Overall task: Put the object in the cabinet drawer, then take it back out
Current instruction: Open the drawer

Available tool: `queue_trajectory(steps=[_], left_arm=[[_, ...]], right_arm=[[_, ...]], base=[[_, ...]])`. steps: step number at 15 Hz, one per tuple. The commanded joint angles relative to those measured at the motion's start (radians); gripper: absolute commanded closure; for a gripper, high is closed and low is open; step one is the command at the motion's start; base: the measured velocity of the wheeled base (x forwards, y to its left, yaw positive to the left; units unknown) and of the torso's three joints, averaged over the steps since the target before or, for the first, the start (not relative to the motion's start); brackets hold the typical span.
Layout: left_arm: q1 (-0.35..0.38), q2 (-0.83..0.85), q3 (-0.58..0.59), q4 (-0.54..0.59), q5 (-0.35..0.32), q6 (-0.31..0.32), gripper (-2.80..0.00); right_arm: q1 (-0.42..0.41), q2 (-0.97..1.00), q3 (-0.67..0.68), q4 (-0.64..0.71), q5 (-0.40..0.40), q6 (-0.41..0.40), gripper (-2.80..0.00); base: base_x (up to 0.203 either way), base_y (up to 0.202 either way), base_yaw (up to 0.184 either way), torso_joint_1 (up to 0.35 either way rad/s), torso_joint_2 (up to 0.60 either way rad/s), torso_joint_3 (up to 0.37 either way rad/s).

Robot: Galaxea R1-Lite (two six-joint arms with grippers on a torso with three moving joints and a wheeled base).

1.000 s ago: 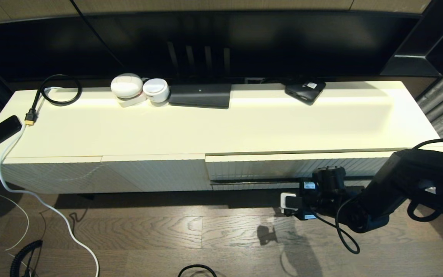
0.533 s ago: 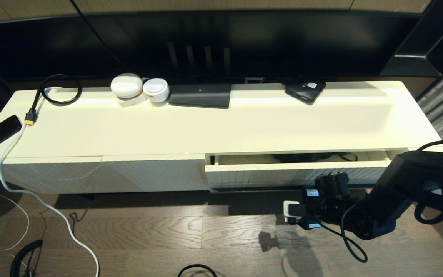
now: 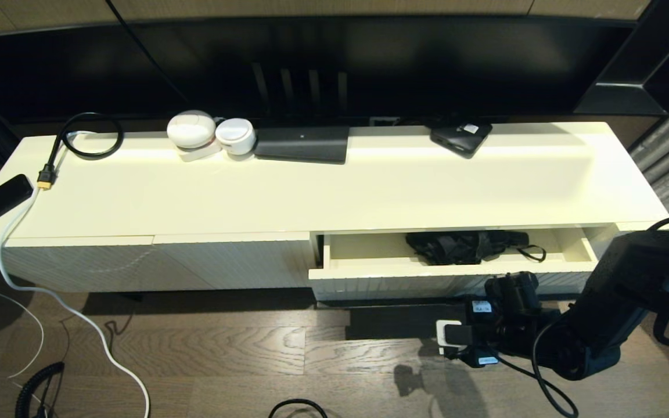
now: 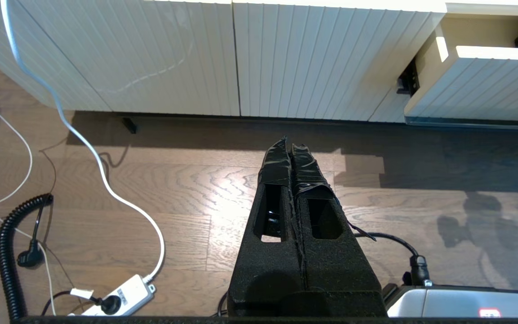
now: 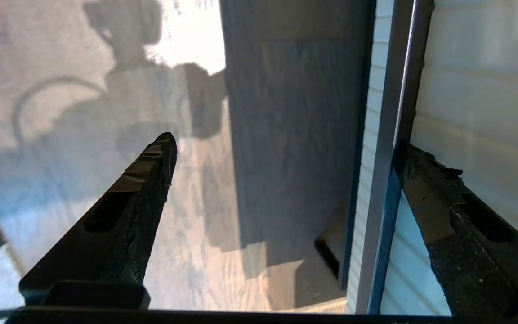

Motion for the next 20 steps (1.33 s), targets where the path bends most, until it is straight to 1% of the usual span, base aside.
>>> queue_trajectory(steps=[1, 5, 7, 10, 12, 14, 15, 16, 17, 20], left_arm=[[0.000, 0.000, 0.000, 0.000, 0.001, -0.001, 0.00], [0.000, 0.000, 0.000, 0.000, 0.001, -0.001, 0.00], [0.000, 0.000, 0.000, 0.000, 0.001, -0.001, 0.00], [0.001, 0.000, 0.000, 0.000, 0.001, -0.001, 0.00], [0.001, 0.000, 0.001, 0.000, 0.001, -0.001, 0.00], [0.000, 0.000, 0.000, 0.000, 0.001, -0.001, 0.00], [0.000, 0.001, 0.000, -0.001, 0.001, -0.001, 0.00], [0.001, 0.000, 0.000, 0.000, 0.001, -0.001, 0.00], [0.000, 0.000, 0.000, 0.000, 0.001, -0.001, 0.00], [0.001, 0.000, 0.000, 0.000, 0.001, -0.001, 0.00]], right_arm=[[0.002, -0.068, 0.043, -0.005, 0.006, -0.007, -2.80], [0.011, -0.280, 0.127, 0.025, 0.015, 0.000, -2.80], [0.015, -0.449, 0.186, 0.113, 0.016, 0.002, -2.80], [0.018, -0.747, 0.258, 0.338, 0.016, 0.004, -2.80], [0.014, -0.937, 0.285, 0.535, 0.015, 0.007, -2.80], [0.011, -1.079, 0.285, 0.713, 0.006, 0.050, -2.80], [0.010, -1.115, 0.269, 0.783, -0.006, 0.091, -2.80], [0.009, -1.123, 0.246, 0.808, -0.022, 0.118, -2.80], [0.008, -1.098, 0.218, 0.810, -0.037, 0.141, -2.80], [0.008, -1.001, 0.117, 0.805, -0.076, 0.168, -2.80]], base=[[0.000, 0.000, 0.000, 0.000, 0.00, 0.000], [0.000, 0.000, 0.000, 0.000, 0.00, 0.000], [0.000, 0.000, 0.000, 0.000, 0.00, 0.000], [0.000, 0.000, 0.000, 0.000, 0.00, 0.000], [0.000, 0.000, 0.000, 0.000, 0.00, 0.000], [0.000, 0.000, 0.000, 0.000, 0.00, 0.000], [0.000, 0.000, 0.000, 0.000, 0.00, 0.000], [0.000, 0.000, 0.000, 0.000, 0.00, 0.000], [0.000, 0.000, 0.000, 0.000, 0.00, 0.000], [0.000, 0.000, 0.000, 0.000, 0.00, 0.000]])
